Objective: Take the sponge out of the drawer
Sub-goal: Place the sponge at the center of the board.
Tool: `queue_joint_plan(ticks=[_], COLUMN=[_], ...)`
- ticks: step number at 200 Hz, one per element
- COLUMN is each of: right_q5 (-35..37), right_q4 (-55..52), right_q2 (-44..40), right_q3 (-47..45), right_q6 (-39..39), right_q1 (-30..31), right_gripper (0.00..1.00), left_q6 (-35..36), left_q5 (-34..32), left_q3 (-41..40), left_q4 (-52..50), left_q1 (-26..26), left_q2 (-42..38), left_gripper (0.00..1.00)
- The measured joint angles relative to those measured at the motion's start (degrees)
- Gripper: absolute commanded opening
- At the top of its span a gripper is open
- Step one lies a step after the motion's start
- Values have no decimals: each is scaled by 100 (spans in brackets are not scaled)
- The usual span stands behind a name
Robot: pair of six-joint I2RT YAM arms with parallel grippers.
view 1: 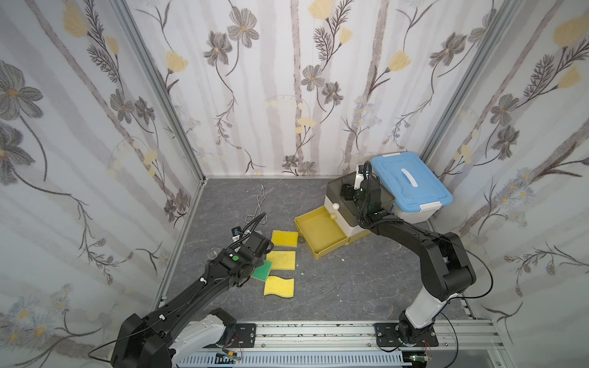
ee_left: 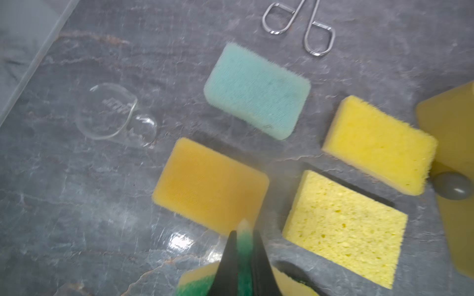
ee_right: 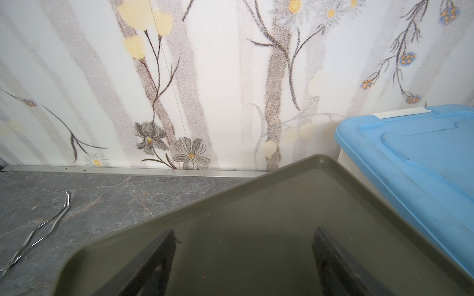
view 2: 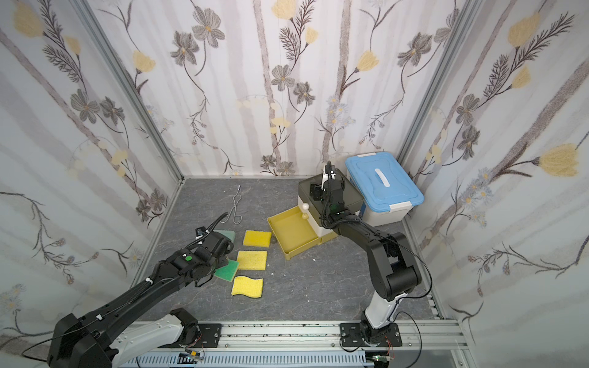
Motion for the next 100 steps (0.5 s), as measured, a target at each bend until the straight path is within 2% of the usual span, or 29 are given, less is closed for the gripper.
queue_joint_plan(ticks=[53, 100], right_q5=[-55, -79], right_q4=[66, 168], right_q2=[42, 94], right_q3=[9, 35], right_q6=[-28, -33], right_q1=[2, 4], right_gripper=[85, 85], left_q6=[-907, -1093], left_q5=[-13, 17], left_q3=[-997, -1366], left_q4=[-308, -297], left_q1=[258, 560], left_q2=[-492, -511], left_gripper=[3, 4])
